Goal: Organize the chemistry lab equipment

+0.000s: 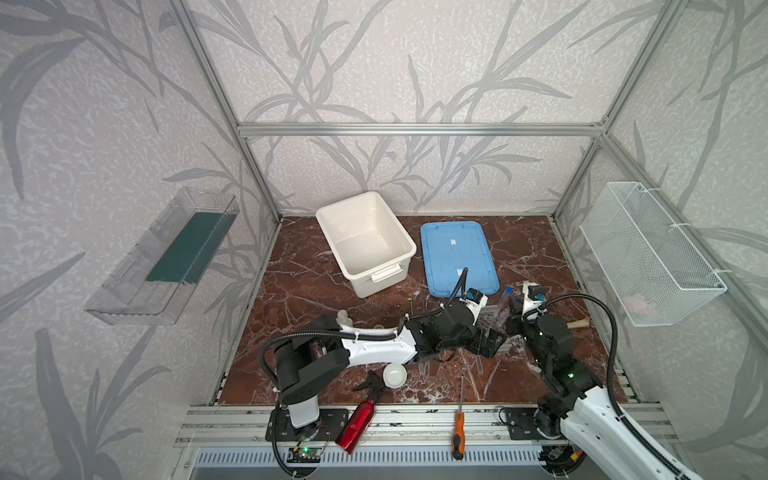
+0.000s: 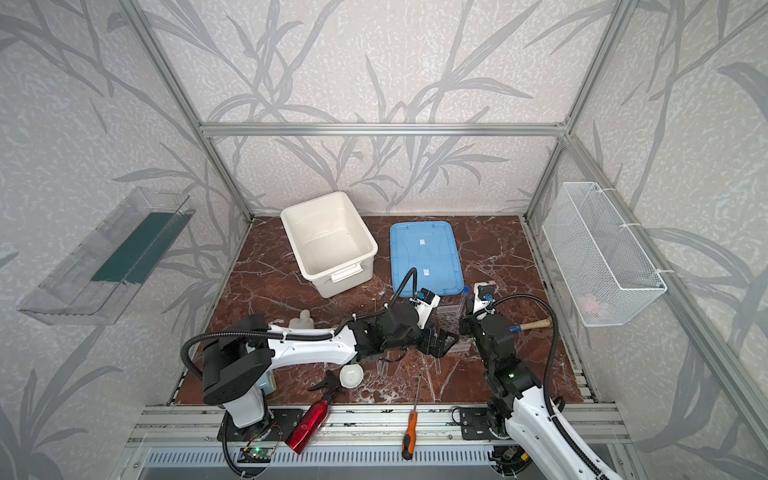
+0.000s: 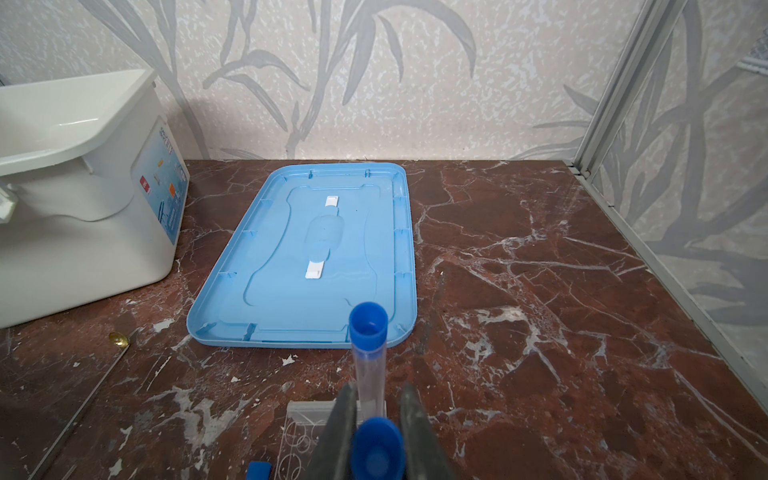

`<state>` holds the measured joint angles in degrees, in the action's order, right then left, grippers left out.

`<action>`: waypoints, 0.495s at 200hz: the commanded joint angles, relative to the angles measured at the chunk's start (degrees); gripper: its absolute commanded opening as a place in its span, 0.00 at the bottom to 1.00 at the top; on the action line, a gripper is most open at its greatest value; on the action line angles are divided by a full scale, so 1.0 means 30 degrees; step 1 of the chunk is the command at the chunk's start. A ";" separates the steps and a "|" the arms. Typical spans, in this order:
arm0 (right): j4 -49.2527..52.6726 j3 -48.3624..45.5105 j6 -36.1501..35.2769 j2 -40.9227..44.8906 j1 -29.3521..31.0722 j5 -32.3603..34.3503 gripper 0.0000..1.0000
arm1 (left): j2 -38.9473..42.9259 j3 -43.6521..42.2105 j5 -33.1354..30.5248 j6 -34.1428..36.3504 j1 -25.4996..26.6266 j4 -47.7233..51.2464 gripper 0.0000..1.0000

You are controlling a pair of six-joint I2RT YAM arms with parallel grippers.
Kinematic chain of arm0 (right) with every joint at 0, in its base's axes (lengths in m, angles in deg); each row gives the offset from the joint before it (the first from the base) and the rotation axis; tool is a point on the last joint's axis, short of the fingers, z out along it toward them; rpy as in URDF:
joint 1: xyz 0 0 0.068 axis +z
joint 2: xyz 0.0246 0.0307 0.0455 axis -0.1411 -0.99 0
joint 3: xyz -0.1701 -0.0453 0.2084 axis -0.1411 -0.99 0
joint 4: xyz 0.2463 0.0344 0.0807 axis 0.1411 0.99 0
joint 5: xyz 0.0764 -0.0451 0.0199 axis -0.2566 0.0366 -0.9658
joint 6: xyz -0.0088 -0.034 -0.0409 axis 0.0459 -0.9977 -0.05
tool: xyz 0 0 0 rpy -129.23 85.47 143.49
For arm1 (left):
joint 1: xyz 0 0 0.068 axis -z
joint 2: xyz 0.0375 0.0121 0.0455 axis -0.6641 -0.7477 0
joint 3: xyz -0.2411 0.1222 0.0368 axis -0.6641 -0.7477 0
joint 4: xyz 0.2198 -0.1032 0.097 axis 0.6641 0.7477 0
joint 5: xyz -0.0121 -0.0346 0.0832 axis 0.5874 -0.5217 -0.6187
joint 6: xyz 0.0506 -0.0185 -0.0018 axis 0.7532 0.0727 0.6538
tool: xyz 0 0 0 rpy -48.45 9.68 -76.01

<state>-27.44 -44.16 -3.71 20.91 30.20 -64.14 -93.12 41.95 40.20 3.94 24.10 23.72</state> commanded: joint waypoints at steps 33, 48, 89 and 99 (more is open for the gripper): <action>0.0822 0.0249 0.0395 0.1237 0.0094 0.0185 0.45 | 0.0890 -0.0605 -0.1693 -0.0591 -0.0152 0.0276 0.99; 0.1948 0.0828 0.0890 0.2056 0.0109 0.0498 0.50 | 0.1077 -0.0259 -0.2718 -0.0556 -0.0123 0.1958 0.98; 0.5163 0.2729 0.2956 0.4374 0.0107 0.2206 0.95 | -0.0083 0.2295 -0.5382 0.0014 -0.0019 0.8715 0.91; 0.6157 0.3394 0.3280 0.4547 0.0108 0.2439 0.99 | -0.0459 0.2750 -0.5272 -0.0002 0.0024 0.9543 0.87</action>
<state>-16.38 -39.22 1.51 32.41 30.20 -61.47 -92.36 45.66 29.12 3.48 23.97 40.13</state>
